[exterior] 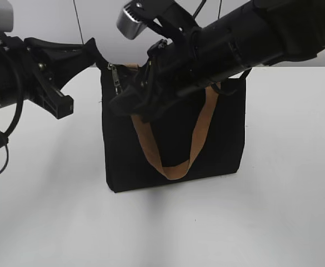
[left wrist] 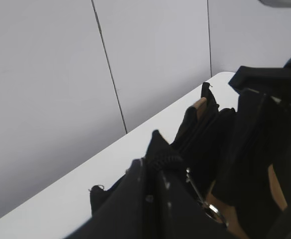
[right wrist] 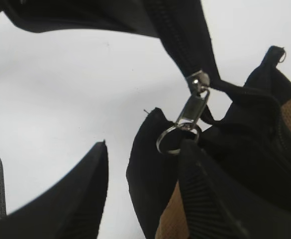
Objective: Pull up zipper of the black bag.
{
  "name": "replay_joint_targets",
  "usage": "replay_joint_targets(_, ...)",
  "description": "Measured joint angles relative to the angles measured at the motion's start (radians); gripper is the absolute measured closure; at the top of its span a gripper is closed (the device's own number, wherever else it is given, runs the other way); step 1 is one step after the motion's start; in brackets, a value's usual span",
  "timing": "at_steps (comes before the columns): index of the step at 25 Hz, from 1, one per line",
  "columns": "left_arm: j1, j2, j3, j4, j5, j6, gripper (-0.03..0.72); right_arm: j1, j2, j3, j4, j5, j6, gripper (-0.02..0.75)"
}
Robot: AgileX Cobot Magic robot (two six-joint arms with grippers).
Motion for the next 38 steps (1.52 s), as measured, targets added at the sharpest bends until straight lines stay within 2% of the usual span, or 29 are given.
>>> replay_joint_targets(22, 0.0, 0.0, 0.0, 0.0, 0.0, 0.0, 0.685, 0.0, 0.051, -0.001, 0.124, -0.073, 0.001, 0.378)
replay_joint_targets(25, 0.0, 0.0, 0.0, 0.0, 0.0, 0.0, 0.685, 0.0, 0.051, -0.001, 0.125, -0.084, 0.001, 0.449)
replay_joint_targets(31, 0.0, 0.0, 0.0, 0.0, 0.0, 0.0, 0.685, 0.0, 0.051, -0.001, 0.125, -0.099, 0.002, 0.704)
replay_joint_targets(33, 0.0, 0.0, 0.0, 0.0, 0.0, 0.0, 0.685, 0.0, 0.051, -0.001, 0.125, -0.1, 0.007, 0.738)
replay_joint_targets(38, 0.0, 0.0, 0.0, 0.0, 0.045, 0.0, 0.685, 0.0, 0.051, -0.001, 0.115, -0.102, 0.05, 0.738)
